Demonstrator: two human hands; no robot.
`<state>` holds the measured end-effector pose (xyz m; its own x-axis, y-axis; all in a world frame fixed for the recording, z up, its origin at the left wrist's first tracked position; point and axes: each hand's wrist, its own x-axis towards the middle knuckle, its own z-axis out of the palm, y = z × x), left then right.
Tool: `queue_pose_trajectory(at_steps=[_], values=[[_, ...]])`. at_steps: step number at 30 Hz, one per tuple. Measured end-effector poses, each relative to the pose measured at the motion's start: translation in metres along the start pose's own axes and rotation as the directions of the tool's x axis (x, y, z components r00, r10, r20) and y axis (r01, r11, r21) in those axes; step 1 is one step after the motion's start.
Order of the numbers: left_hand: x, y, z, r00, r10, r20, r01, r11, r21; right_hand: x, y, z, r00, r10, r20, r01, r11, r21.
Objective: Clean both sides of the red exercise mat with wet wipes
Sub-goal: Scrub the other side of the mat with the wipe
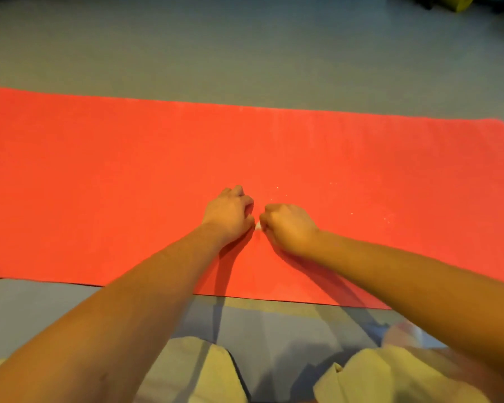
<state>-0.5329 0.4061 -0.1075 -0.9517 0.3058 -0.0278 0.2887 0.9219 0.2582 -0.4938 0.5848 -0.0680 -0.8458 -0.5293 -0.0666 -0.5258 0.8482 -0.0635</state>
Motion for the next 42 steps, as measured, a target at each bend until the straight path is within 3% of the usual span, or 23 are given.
queue_pose_trajectory(at_steps=[4, 7, 13, 15, 19, 25, 30, 33, 37, 42], values=[[-0.021, 0.012, 0.0, 0.999, -0.034, 0.018, 0.033, 0.998, 0.058, 0.063, 0.027, -0.005, 0.974, 0.223, -0.031, -0.224, 0.973, -0.052], [-0.036, 0.019, -0.002, 0.998, -0.043, 0.042, 0.04, 0.996, 0.08, 0.062, 0.024, -0.003, 0.969, 0.248, -0.008, -0.248, 0.967, -0.063], [-0.051, 0.022, 0.003, 0.998, -0.055, 0.036, 0.052, 0.995, 0.087, -0.038, -0.015, 0.016, 1.0, -0.021, -0.014, 0.022, 1.0, 0.016], [-0.052, 0.027, 0.001, 0.996, -0.08, 0.032, 0.077, 0.992, 0.103, -0.075, -0.027, 0.021, 0.992, -0.12, 0.044, 0.119, 0.992, 0.033], [-0.059, 0.029, -0.002, 0.996, -0.073, 0.061, 0.066, 0.993, 0.103, -0.081, -0.027, 0.017, 0.988, -0.126, 0.088, 0.121, 0.991, 0.053], [-0.087, 0.032, -0.009, 0.987, 0.007, 0.159, -0.023, 0.995, 0.098, -0.039, -0.022, 0.012, 0.992, 0.127, 0.019, -0.126, 0.992, -0.014], [-0.107, 0.031, -0.016, 0.947, 0.063, 0.314, -0.111, 0.984, 0.138, -0.078, -0.043, 0.017, 0.993, -0.014, 0.119, 0.021, 0.998, -0.057], [-0.118, 0.027, -0.012, 0.943, 0.084, 0.322, -0.155, 0.967, 0.202, -0.107, -0.039, 0.022, 0.974, -0.125, 0.188, 0.13, 0.991, -0.013], [-0.127, 0.029, -0.009, 0.944, 0.168, 0.284, -0.251, 0.924, 0.288, -0.098, -0.03, 0.018, 0.991, -0.033, 0.126, 0.02, 0.995, 0.102], [-0.138, 0.034, -0.016, 0.897, 0.37, 0.241, -0.433, 0.842, 0.322, -0.085, -0.026, 0.021, 0.998, 0.066, 0.005, -0.066, 0.994, 0.089]])
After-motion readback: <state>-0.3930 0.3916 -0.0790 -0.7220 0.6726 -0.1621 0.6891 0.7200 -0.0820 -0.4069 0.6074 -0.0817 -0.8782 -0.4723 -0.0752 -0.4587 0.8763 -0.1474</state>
